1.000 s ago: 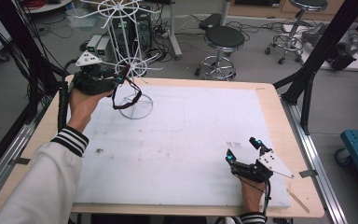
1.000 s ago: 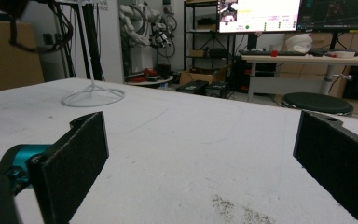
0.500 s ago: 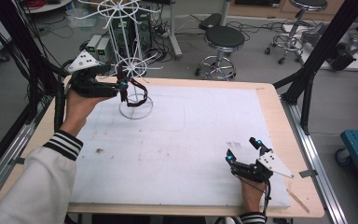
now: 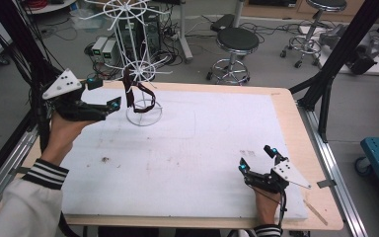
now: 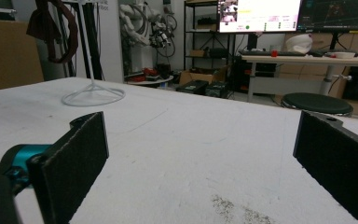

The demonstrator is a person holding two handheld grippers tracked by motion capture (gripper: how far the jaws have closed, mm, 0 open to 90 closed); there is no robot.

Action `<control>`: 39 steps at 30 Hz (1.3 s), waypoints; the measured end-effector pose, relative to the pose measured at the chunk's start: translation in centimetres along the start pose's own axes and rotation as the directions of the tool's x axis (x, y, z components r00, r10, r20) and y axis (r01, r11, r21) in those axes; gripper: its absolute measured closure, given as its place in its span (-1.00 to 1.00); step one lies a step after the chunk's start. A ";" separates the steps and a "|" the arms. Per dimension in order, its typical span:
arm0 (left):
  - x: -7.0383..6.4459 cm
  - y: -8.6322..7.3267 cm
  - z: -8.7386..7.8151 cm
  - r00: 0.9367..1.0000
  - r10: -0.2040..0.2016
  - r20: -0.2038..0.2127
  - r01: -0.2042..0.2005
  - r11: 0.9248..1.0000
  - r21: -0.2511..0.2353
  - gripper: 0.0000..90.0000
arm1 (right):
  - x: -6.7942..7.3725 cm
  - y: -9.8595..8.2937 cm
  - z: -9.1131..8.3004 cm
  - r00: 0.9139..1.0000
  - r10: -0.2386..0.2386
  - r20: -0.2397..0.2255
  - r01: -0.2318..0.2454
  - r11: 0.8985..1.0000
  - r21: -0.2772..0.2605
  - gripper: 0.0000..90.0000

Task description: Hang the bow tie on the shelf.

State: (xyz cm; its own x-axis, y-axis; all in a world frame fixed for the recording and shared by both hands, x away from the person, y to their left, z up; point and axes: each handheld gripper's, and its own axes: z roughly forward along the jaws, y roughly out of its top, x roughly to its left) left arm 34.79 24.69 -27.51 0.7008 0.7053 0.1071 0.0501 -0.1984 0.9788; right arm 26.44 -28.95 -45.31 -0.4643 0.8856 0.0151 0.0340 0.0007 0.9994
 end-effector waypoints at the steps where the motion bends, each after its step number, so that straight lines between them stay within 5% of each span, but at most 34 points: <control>1: -0.2 -0.4 -0.4 1.000 0.024 0.020 -0.024 1.000 -0.001 -0.77 | 0.0 0.0 0.0 1.000 -0.001 0.000 0.001 1.000 -0.001 -0.95; 3: -0.8 -1.8 -1.5 0.996 0.072 0.060 -0.072 0.997 -0.008 -0.79 | 0.0 0.0 0.0 1.000 -0.003 0.002 0.003 1.000 -0.001 -0.95; 10: -1.3 -5.0 -3.3 0.992 0.060 0.111 -0.058 0.998 -0.021 -0.81 | 0.1 0.0 0.0 1.000 -0.006 0.004 0.006 1.000 0.000 -0.95; 16: -1.8 -9.0 -5.2 0.999 0.019 0.035 -0.018 0.999 -0.030 -0.96 | 0.0 0.0 0.0 1.000 -0.003 0.004 0.003 1.000 -0.001 -0.95; 26: -2.6 -14.5 -6.7 1.000 -0.021 0.009 0.022 0.998 -0.054 -0.96 | 0.1 0.0 0.0 1.000 -0.008 0.006 0.008 1.000 0.000 -0.94; 30: -3.1 -16.9 -6.8 0.999 -0.029 -0.032 0.026 0.997 -0.078 -0.96 | 0.0 0.0 0.0 1.000 -0.012 0.004 0.012 1.000 -0.001 -0.95; 39: -3.5 -18.7 -6.7 0.998 -0.034 -0.052 0.027 0.992 -0.125 -0.96 | 0.1 0.0 0.0 1.000 -0.009 0.002 0.009 1.000 0.003 -0.95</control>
State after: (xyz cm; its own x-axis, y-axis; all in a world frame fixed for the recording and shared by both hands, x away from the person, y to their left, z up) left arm 26.63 30.43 -45.06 0.6608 0.7460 0.0827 -0.0201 -0.0926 0.9955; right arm 26.39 -28.86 -45.30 -0.4624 0.8867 0.0056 0.0322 0.0105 0.9994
